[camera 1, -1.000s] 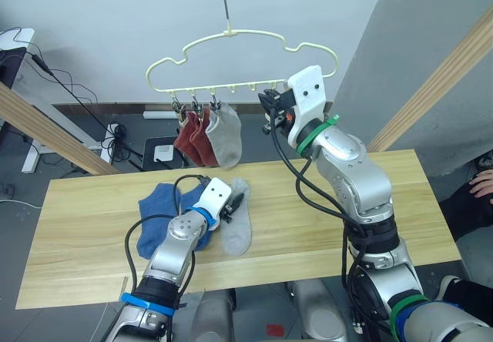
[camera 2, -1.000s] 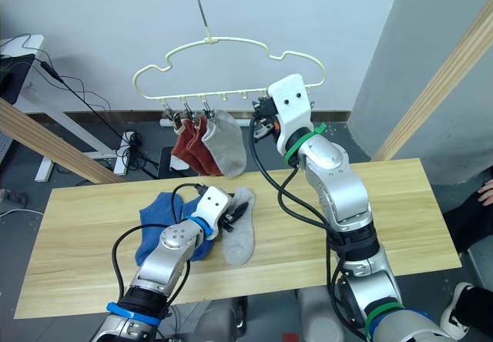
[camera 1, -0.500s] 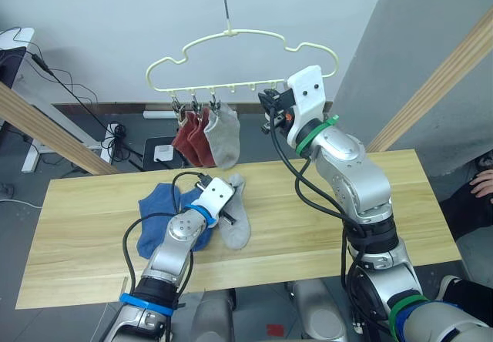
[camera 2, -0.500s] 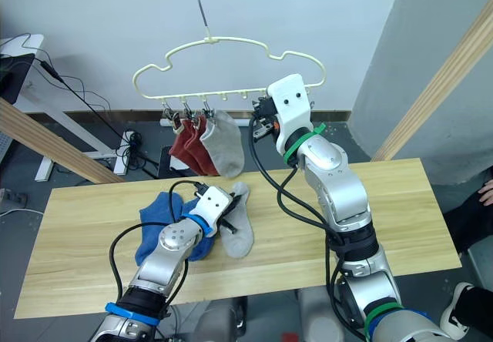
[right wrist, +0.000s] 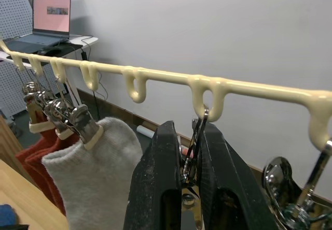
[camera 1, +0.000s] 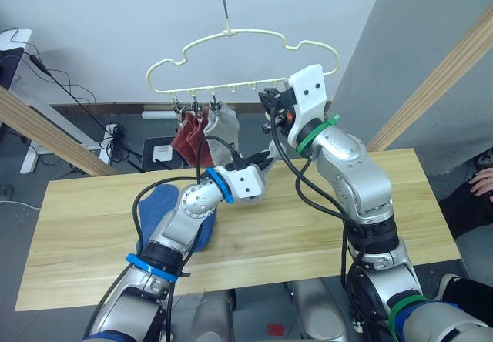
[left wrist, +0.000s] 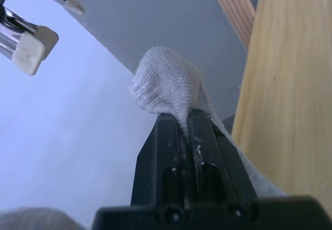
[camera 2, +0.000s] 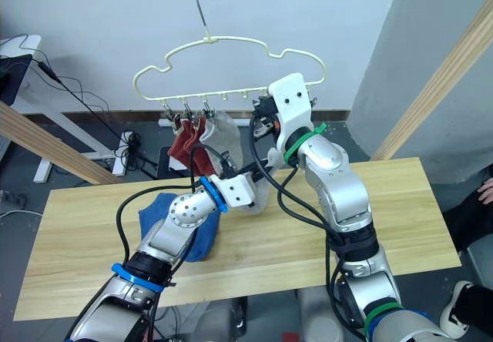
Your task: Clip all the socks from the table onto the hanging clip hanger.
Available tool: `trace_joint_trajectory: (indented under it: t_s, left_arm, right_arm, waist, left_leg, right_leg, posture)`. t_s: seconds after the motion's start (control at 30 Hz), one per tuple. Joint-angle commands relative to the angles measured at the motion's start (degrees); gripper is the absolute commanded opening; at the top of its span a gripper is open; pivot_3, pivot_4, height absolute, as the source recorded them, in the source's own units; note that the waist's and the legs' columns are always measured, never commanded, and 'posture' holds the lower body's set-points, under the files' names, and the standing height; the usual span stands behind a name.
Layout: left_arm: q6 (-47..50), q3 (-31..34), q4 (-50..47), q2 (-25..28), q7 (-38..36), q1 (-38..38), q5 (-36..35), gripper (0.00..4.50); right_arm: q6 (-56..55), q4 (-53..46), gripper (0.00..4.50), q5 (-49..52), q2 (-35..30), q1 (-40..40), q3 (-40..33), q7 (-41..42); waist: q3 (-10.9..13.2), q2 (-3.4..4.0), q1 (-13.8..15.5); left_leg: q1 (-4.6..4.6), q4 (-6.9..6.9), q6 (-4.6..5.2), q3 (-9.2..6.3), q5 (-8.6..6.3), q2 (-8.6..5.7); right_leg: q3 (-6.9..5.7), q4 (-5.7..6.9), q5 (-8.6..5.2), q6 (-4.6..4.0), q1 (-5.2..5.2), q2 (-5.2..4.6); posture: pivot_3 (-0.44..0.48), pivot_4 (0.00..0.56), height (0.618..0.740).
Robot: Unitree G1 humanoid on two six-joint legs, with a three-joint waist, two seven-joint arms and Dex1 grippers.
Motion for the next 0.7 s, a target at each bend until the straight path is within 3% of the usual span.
trace_joint_trajectory:
  t_s: [0.03,0.7]
  left_arm:
    - [-1.5,1.3,-1.0,-0.3,2.4,-1.3,0.4,0.0]
    - [-4.0,3.4,-0.2,-1.1,4.9,-4.3,-1.5,0.0]
  right_arm:
    - [-0.1,-3.3,0.1,1.2,0.2,0.0,-0.1,0.1]
    - [0.0,-2.9,0.1,2.0,-0.4,0.1,0.4,0.1]
  waist:
    - [0.0,0.0,0.0]
    - [0.0,0.0,0.0]
  left_leg:
    - [0.0,0.0,0.0,-0.01,0.0,0.0]
    - [0.0,0.0,0.0,-0.01,0.0,0.0]
  right_leg:
    - [0.0,0.0,0.0,0.0,0.0,0.0]
    - [-0.02,-0.01,0.0,0.0,0.0,0.0]
  posture:
    - [-0.203,0.324,0.74]
    - [-0.197,0.319,0.74]
